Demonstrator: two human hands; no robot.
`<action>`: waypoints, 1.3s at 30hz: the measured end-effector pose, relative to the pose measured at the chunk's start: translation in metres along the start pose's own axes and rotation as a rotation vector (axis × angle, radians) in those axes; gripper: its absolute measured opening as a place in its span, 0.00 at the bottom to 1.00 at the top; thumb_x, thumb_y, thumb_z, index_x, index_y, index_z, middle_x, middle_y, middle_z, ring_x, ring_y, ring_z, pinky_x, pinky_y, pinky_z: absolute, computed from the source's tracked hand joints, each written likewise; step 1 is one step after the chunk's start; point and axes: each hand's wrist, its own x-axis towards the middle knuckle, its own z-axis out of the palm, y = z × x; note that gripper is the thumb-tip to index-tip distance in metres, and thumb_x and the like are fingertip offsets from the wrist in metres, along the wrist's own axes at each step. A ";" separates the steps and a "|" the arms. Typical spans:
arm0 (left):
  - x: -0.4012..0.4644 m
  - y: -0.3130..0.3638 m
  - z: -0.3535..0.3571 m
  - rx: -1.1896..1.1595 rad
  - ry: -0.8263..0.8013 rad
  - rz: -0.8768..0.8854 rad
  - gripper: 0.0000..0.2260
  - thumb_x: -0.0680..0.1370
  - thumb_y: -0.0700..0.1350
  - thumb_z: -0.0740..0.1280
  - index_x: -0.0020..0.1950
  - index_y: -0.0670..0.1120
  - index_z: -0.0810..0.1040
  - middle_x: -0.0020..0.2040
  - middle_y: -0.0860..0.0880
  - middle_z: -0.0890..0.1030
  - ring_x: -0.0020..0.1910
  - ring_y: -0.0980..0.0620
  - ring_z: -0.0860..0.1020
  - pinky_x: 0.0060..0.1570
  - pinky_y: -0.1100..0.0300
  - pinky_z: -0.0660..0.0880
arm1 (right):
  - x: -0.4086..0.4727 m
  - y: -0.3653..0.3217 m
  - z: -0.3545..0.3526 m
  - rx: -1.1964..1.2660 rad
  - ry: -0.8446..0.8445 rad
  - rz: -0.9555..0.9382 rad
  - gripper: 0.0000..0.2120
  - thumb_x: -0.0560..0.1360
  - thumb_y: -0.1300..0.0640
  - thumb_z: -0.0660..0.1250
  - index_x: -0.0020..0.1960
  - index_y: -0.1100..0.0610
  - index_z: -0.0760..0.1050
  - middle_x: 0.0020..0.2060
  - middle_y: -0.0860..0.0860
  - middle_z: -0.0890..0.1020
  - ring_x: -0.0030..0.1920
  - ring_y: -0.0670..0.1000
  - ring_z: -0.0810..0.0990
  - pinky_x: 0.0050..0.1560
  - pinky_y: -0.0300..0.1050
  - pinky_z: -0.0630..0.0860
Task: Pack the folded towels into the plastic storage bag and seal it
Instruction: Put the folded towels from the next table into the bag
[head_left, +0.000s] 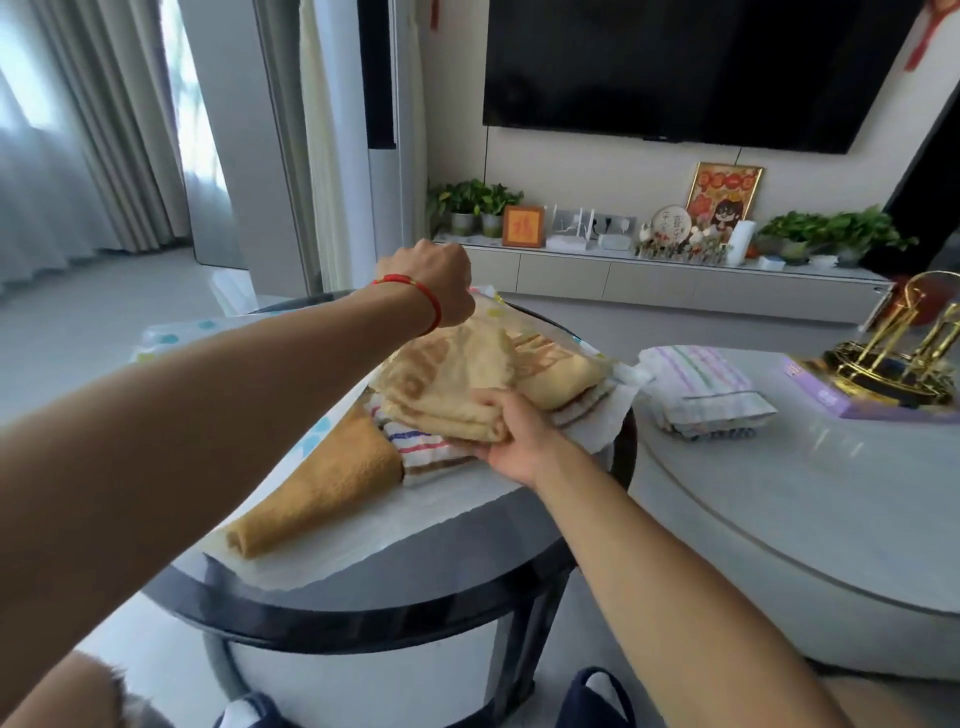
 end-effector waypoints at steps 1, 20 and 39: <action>0.000 0.000 0.000 -0.003 0.003 0.002 0.10 0.77 0.44 0.65 0.55 0.50 0.82 0.53 0.45 0.81 0.48 0.41 0.80 0.46 0.52 0.79 | 0.007 0.014 0.008 -0.042 0.010 0.047 0.13 0.82 0.57 0.64 0.63 0.62 0.76 0.56 0.64 0.85 0.60 0.65 0.84 0.57 0.58 0.82; -0.003 0.002 0.042 -0.137 0.008 0.113 0.14 0.75 0.47 0.68 0.60 0.55 0.81 0.56 0.47 0.82 0.51 0.43 0.81 0.49 0.48 0.81 | -0.003 0.028 -0.027 -0.781 0.287 -0.074 0.22 0.77 0.41 0.67 0.41 0.60 0.81 0.24 0.50 0.81 0.22 0.49 0.77 0.22 0.37 0.72; 0.036 0.096 0.147 -0.067 -0.102 0.348 0.18 0.72 0.49 0.67 0.62 0.57 0.80 0.60 0.49 0.81 0.61 0.42 0.77 0.54 0.49 0.76 | 0.027 -0.121 -0.331 -1.101 1.255 -0.239 0.23 0.82 0.49 0.64 0.72 0.61 0.70 0.69 0.64 0.75 0.70 0.67 0.72 0.69 0.61 0.69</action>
